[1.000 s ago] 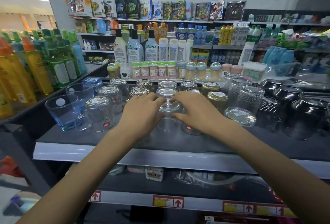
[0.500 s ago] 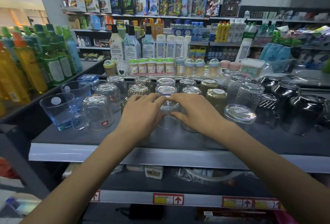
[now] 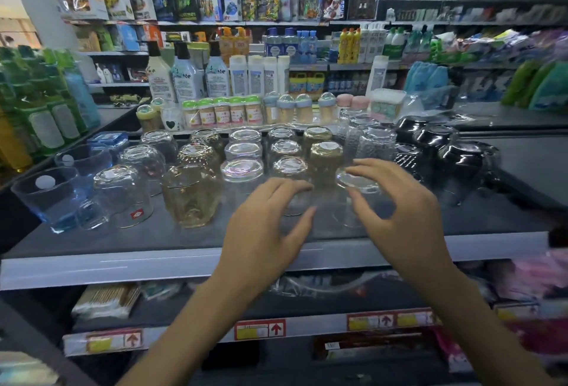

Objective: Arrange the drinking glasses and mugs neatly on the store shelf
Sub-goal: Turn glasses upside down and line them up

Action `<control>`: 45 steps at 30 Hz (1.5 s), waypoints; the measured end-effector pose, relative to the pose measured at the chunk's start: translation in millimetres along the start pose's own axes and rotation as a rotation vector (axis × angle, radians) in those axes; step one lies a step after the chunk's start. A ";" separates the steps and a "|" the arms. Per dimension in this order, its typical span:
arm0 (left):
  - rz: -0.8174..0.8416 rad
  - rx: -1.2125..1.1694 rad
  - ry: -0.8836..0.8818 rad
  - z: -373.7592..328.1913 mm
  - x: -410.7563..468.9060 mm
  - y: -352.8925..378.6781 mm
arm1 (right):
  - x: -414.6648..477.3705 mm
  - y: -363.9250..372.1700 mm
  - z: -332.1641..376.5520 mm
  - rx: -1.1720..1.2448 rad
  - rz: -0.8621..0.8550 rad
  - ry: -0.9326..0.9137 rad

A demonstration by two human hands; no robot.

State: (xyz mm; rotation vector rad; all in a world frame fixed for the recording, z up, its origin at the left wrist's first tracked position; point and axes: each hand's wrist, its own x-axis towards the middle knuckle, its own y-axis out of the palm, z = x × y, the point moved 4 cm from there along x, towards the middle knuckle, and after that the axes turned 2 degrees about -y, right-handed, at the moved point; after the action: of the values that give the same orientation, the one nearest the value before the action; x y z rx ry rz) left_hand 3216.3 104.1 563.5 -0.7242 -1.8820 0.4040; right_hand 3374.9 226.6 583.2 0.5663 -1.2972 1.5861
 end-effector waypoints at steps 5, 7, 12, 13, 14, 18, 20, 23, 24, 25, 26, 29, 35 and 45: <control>0.042 -0.227 -0.208 -23.8 15.6 64.8 | -16.8 -24.6 -62.5 0.148 -0.020 0.401; 0.045 -0.213 -0.298 -24.6 21.9 85.2 | -17.2 -15.8 -77.6 0.293 0.106 0.526; 0.030 -0.184 -0.452 -24.0 25.4 116.1 | -15.8 5.8 -99.9 0.453 0.280 0.639; 0.023 -0.192 -0.464 -24.1 25.3 119.3 | -16.0 9.9 -103.4 0.459 0.305 0.641; 0.016 -0.202 -0.476 -24.1 25.4 121.6 | -15.9 13.7 -106.3 0.451 0.326 0.638; -0.008 -0.204 -0.503 -26.2 25.2 123.3 | -12.7 20.4 -106.8 0.437 0.332 0.599; -0.023 -0.225 -0.499 -28.4 24.2 120.9 | -12.0 17.3 -102.7 0.429 0.294 0.594; -0.013 -0.297 -0.450 -36.7 19.4 109.8 | -15.9 6.1 -89.6 0.497 0.204 0.585; -0.009 -0.327 -0.423 -40.3 16.6 102.8 | -18.7 1.9 -82.7 0.542 0.182 0.581; -0.009 -0.356 -0.395 -43.8 12.8 94.1 | -22.0 -1.8 -75.0 0.586 0.163 0.573; -0.010 -0.380 -0.373 -45.0 7.9 84.5 | -25.0 -4.9 -66.5 0.626 0.150 0.560; -0.029 -0.422 -0.345 -38.2 -11.9 51.5 | -30.0 -5.6 -33.9 0.731 0.149 0.493; -0.131 -0.415 -0.349 2.7 -42.4 -15.9 | -23.1 37.8 27.6 0.762 0.220 0.374; -0.113 -0.386 -0.378 66.2 -54.6 -43.0 | -23.9 100.5 59.3 0.789 0.249 0.406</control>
State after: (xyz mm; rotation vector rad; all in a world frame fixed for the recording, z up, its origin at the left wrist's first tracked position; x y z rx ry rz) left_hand 3158.7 39.3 522.4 -0.8306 -2.3846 0.1056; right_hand 3283.4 166.9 535.6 0.5168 -0.4149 2.2824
